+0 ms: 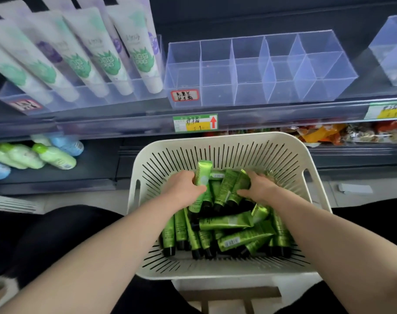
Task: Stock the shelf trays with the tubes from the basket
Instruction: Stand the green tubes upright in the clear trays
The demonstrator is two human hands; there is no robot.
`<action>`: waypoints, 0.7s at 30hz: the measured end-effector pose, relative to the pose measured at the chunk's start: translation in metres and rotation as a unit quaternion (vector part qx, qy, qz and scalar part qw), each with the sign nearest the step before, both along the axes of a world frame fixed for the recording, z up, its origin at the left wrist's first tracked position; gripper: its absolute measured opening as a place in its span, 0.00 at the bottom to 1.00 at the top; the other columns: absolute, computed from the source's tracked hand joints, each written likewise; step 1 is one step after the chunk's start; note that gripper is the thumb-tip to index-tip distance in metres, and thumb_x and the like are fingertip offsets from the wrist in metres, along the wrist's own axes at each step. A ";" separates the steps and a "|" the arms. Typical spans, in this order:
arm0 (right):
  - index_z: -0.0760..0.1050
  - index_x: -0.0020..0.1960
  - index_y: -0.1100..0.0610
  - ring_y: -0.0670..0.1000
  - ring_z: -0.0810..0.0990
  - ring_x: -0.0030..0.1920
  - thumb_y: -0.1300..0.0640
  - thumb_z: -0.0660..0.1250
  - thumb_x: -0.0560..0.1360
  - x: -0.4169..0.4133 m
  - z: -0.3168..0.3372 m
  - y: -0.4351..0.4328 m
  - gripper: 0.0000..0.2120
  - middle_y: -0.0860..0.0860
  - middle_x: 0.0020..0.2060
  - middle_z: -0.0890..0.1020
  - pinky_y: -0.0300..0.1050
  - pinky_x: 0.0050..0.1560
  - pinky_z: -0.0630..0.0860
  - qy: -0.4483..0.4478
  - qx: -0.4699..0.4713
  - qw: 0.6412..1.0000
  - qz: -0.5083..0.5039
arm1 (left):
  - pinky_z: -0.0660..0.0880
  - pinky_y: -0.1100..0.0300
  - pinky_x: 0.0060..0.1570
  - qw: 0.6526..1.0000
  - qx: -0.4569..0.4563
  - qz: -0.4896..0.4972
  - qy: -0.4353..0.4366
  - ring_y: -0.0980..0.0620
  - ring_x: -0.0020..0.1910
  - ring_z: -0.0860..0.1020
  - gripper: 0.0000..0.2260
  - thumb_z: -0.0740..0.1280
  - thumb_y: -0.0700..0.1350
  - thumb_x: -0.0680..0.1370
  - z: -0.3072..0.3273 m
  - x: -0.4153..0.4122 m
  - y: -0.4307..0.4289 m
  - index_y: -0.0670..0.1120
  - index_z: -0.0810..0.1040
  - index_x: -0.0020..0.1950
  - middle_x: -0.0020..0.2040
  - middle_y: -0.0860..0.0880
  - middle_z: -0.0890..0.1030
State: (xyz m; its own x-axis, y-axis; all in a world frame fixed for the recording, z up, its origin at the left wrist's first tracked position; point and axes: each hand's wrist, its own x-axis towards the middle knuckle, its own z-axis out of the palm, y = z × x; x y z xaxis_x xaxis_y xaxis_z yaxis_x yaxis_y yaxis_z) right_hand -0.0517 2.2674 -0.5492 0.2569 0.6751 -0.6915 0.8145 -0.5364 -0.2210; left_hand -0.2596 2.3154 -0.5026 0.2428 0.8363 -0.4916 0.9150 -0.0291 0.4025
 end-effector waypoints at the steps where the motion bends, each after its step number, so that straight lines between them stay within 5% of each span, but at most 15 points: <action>1: 0.44 0.78 0.48 0.61 0.49 0.76 0.41 0.68 0.73 0.000 0.000 0.001 0.44 0.55 0.77 0.50 0.61 0.74 0.50 0.005 -0.007 1.000 0.018 | 0.79 0.52 0.48 1.000 0.002 -0.001 -0.002 0.50 0.41 0.80 0.09 0.70 0.56 0.73 0.000 -0.001 0.000 0.51 0.77 0.41 0.40 0.52 0.81; 7: 0.39 0.78 0.52 0.57 0.44 0.77 0.32 0.73 0.61 -0.015 0.006 0.003 0.61 0.54 0.77 0.49 0.64 0.74 0.48 0.018 -0.050 0.995 0.086 | 0.77 0.55 0.43 1.000 0.014 -0.011 -0.011 0.51 0.40 0.79 0.08 0.69 0.53 0.75 0.006 -0.003 0.001 0.51 0.75 0.42 0.41 0.51 0.79; 12: 0.53 0.76 0.54 0.58 0.62 0.72 0.37 0.79 0.55 -0.025 0.007 0.009 0.59 0.54 0.72 0.65 0.63 0.71 0.59 0.050 -0.017 0.995 0.085 | 0.78 0.55 0.42 0.999 0.032 -0.013 -0.039 0.52 0.42 0.79 0.07 0.68 0.49 0.77 0.010 -0.007 0.003 0.48 0.73 0.50 0.44 0.52 0.78; 17: 0.67 0.68 0.54 0.53 0.74 0.60 0.52 0.78 0.66 -0.015 0.027 -0.001 0.35 0.52 0.62 0.74 0.47 0.61 0.72 0.179 0.082 0.980 -0.021 | 0.78 0.51 0.48 0.996 0.031 -0.015 -0.086 0.51 0.45 0.79 0.08 0.67 0.51 0.78 0.016 -0.006 0.003 0.48 0.76 0.53 0.47 0.51 0.80; 21: 0.79 0.49 0.54 0.50 0.81 0.47 0.56 0.75 0.69 -0.004 0.055 -0.013 0.11 0.49 0.45 0.83 0.48 0.54 0.77 0.245 0.161 0.955 -0.044 | 0.75 0.57 0.42 0.992 0.055 -0.015 -0.110 0.51 0.43 0.78 0.08 0.68 0.51 0.78 0.026 -0.003 -0.001 0.48 0.75 0.50 0.44 0.51 0.79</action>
